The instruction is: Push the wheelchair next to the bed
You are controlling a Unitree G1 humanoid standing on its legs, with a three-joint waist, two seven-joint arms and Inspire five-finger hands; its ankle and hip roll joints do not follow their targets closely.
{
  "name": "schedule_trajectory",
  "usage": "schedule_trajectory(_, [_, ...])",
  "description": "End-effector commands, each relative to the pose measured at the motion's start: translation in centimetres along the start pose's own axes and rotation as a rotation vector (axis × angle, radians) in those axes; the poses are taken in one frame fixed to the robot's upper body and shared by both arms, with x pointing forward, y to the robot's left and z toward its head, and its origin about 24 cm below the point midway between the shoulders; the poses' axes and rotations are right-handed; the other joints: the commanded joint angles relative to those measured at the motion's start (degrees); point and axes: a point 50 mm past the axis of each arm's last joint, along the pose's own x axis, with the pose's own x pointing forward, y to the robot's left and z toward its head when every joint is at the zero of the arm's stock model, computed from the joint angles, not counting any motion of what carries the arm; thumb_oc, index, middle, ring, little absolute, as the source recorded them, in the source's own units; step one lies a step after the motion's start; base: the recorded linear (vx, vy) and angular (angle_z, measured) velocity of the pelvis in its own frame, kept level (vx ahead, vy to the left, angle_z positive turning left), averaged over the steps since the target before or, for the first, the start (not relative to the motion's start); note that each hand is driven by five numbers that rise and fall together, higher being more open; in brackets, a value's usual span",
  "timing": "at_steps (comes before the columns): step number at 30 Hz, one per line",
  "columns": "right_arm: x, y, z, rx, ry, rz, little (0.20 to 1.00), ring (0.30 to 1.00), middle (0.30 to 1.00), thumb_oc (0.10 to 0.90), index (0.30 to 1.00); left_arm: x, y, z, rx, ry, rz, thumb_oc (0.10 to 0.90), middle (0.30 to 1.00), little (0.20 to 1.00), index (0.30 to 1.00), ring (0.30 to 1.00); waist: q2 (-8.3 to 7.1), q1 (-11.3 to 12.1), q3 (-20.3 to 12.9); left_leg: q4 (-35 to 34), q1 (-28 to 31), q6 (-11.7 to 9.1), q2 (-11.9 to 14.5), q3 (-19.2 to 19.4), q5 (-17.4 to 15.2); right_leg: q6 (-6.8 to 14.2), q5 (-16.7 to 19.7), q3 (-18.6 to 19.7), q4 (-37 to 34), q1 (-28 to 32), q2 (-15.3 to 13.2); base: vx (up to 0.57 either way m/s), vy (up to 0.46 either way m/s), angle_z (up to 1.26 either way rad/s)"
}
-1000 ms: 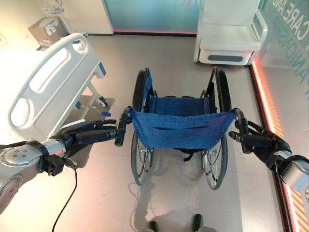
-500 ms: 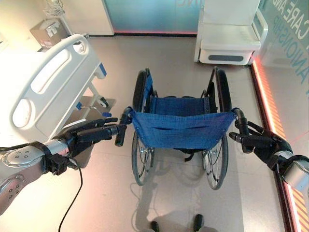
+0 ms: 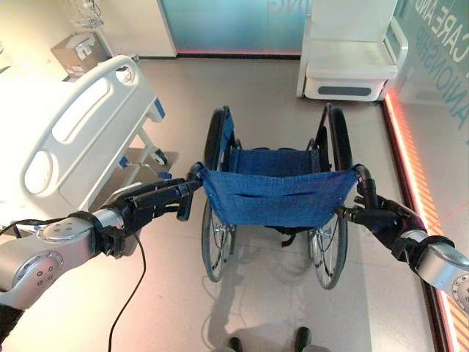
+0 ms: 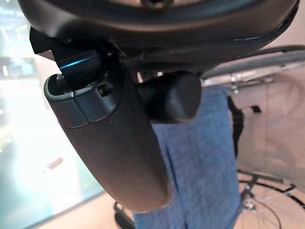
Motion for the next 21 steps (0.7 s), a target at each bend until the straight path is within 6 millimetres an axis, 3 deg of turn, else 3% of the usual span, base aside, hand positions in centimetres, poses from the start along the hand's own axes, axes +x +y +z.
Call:
schedule_trajectory(1, [-0.2,2.5,4.1,-0.062,-0.196,0.108,0.9,0.9,0.9,0.8,0.9,0.0,-0.5,2.1,0.098,-0.056,-0.082,0.8,0.9,0.9,0.9,0.9,-2.82,-1.3,-2.7,-0.3,-2.8,0.2,-1.6,2.5,0.9,3.3,-1.8,0.7,0.1,2.3,-1.7,0.0,0.0,0.0])
schedule_trajectory(9, [-0.1,2.5,4.1,-0.062,-0.2,0.112,0.9,0.9,0.9,0.8,0.9,0.0,-0.8,2.8,0.102,-0.084,-0.104,0.8,0.9,0.9,0.9,0.9,-2.74,-1.4,-2.8,-0.3,-2.5,0.2,-1.7,2.8,0.8,3.4,-1.7,0.7,0.1,2.5,-1.8,0.0,0.0,0.0])
schedule_trajectory(10, [-0.1,2.6,4.2,-0.068,-0.208,0.113,0.764,0.764,0.764,0.709,0.764,0.1,-1.1,3.0,0.085,-0.089,-0.115,0.8,0.9,0.9,0.9,0.9,-2.73,-1.4,-2.7,-0.3,-2.5,0.2,-1.7,2.8,0.8,3.4,-1.7,0.5,0.1,2.5,-1.8,0.0,0.0,0.0])
schedule_trajectory(11, [-0.1,2.6,4.2,-0.067,-0.208,0.113,0.764,0.764,0.764,0.709,0.764,0.1,-1.1,3.1,0.085,-0.089,-0.115,0.8,0.9,0.9,0.9,0.9,-2.73,-1.3,-2.7,-0.3,-2.5,0.2,-1.7,2.8,0.8,3.4,-1.7,0.5,0.1,2.5,-1.8,0.0,0.0,0.0])
schedule_trajectory(12, [-0.2,2.6,4.4,-0.079,-0.219,0.112,0.3,0.3,0.3,0.4,0.3,0.0,-1.4,3.1,0.071,-0.088,-0.136,0.679,0.719,0.719,0.719,0.719,-2.72,-1.3,-2.7,-0.3,-2.5,0.2,-1.7,2.8,0.8,3.5,-1.7,0.5,0.1,2.5,-1.9,0.0,0.0,0.0])
schedule_trajectory(14, [-0.2,2.6,4.6,-0.086,-0.226,0.109,0.3,0.3,0.3,0.4,0.3,0.0,-1.6,3.1,0.064,-0.083,-0.152,0.525,0.488,0.488,0.488,0.488,-2.7,-1.3,-2.6,-0.3,-2.5,0.3,-1.8,2.7,0.8,3.5,-1.6,0.5,0.1,2.5,-1.9,0.0,0.0,0.0])
schedule_trajectory(15, [-0.2,2.7,4.7,-0.096,-0.233,0.111,0.3,0.3,0.3,0.4,0.3,0.0,-1.7,3.1,0.061,-0.082,-0.158,0.4,0.3,0.3,0.3,0.3,-2.64,-1.3,-2.6,-0.3,-2.5,0.3,-1.8,2.6,0.9,3.4,-1.6,0.6,0.1,2.5,-1.9,0.0,0.0,0.0])
schedule_trajectory(21, [-0.2,2.8,4.9,-0.131,-0.235,0.125,0.3,0.3,0.3,0.4,0.3,0.1,-1.7,3.7,0.024,-0.142,-0.12,0.4,0.3,0.3,0.3,0.3,-2.81,-1.2,-2.5,-0.3,-2.4,0.3,-1.9,2.3,0.8,3.5,-1.6,0.6,0.1,2.6,-1.8,0.01,-0.001,0.0])
